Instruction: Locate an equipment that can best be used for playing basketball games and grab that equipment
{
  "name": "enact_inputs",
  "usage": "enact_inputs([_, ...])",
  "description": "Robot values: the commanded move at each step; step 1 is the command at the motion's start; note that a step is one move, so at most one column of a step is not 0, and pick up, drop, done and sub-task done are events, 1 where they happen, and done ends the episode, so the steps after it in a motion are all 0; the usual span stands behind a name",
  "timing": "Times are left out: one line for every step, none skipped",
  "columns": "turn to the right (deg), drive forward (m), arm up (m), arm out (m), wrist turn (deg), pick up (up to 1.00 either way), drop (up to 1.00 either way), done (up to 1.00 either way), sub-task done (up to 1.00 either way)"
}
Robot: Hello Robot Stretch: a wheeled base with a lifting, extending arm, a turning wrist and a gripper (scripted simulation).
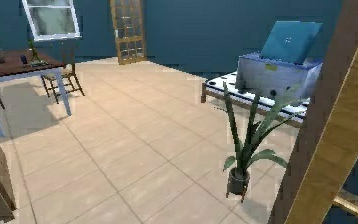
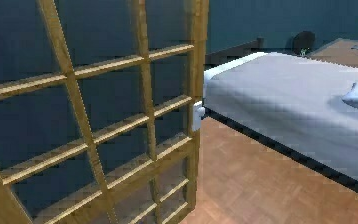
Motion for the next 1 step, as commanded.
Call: enact_inputs([-15.0,0.00,0.00,0.00,0.0,0.00,0.00,0.00,0.00])
